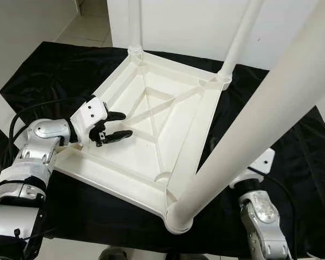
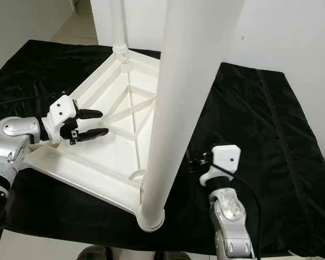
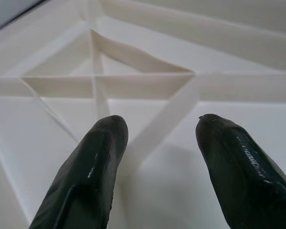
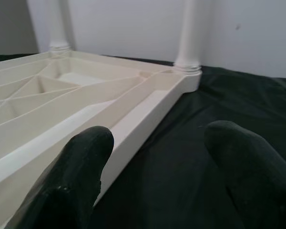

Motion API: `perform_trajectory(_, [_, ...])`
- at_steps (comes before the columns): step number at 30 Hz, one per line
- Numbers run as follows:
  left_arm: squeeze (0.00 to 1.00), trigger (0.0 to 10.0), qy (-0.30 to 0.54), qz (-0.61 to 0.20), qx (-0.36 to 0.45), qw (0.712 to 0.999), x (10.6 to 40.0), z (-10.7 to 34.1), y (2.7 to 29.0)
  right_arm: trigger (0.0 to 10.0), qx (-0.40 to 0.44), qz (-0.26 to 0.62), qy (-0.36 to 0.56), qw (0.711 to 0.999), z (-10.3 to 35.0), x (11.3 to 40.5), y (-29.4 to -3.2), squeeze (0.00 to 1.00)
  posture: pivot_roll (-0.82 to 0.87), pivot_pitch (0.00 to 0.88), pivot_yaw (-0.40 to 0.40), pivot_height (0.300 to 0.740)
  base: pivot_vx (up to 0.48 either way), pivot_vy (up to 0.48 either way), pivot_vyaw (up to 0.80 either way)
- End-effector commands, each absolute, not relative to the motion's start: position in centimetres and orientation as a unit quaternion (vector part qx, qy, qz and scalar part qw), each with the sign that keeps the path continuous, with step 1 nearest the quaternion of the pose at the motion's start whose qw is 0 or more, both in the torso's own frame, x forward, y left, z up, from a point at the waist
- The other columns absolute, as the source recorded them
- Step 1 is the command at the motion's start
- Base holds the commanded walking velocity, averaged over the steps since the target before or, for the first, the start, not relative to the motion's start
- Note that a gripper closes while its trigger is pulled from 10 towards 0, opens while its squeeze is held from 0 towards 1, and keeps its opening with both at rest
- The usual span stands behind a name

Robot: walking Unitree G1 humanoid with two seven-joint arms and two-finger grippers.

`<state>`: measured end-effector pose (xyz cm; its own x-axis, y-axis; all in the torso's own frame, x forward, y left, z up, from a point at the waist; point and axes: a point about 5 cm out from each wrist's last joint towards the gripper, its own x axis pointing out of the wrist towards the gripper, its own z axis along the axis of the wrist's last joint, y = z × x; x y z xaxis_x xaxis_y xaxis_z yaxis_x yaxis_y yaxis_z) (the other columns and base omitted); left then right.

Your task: Building children table

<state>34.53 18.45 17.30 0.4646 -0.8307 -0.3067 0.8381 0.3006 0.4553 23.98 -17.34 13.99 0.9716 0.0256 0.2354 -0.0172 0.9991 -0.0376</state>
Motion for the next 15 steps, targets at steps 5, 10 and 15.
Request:
perform_trajectory(5, [0.0,10.0,0.007,-0.471,0.306,0.827,36.0,16.6,16.0,10.0,-0.013,0.007,-0.111,0.994,13.7,24.0,-17.0,0.0,0.07,0.089,-0.04,0.74,0.0,0.0,0.0])
perform_trajectory(10, [0.0,10.0,0.009,-0.458,0.313,0.832,36.7,16.7,15.1,10.0,-0.012,0.003,-0.109,0.994,13.6,23.7,-17.0,0.0,0.06,0.09,-0.033,0.74,0.0,0.0,0.0])
perform_trajectory(15, [0.0,10.0,0.015,-0.434,0.313,0.845,37.6,17.0,14.5,10.0,-0.011,-0.004,-0.111,0.994,13.6,23.6,-17.0,0.0,0.04,0.084,-0.024,0.74,0.0,0.0,0.0])
